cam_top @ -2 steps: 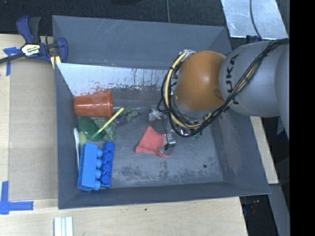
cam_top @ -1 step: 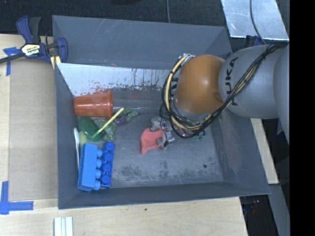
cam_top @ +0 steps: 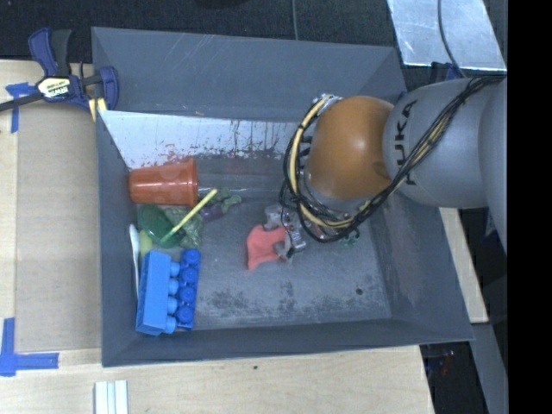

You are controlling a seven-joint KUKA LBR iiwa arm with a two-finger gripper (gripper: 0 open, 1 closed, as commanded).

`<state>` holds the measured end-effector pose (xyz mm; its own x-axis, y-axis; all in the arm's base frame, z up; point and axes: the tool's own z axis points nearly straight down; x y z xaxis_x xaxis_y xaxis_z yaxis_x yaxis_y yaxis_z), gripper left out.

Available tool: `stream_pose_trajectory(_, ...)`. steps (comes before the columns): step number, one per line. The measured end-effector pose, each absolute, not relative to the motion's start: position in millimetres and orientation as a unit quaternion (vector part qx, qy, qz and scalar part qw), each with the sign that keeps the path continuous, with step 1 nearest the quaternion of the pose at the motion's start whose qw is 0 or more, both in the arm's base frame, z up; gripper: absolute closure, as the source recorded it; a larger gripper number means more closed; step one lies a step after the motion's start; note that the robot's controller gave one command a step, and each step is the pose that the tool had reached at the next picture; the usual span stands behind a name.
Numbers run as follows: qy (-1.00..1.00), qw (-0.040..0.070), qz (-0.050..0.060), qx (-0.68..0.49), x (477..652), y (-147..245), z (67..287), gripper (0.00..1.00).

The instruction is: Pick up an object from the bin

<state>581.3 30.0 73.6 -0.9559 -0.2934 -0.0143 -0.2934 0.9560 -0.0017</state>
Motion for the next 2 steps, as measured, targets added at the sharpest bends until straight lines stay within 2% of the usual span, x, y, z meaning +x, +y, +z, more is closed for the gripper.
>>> stream_pose_trajectory(2, 0.987, 0.005, 0.001, -0.158, 570.3, 18.3, 187.9, 1.0)
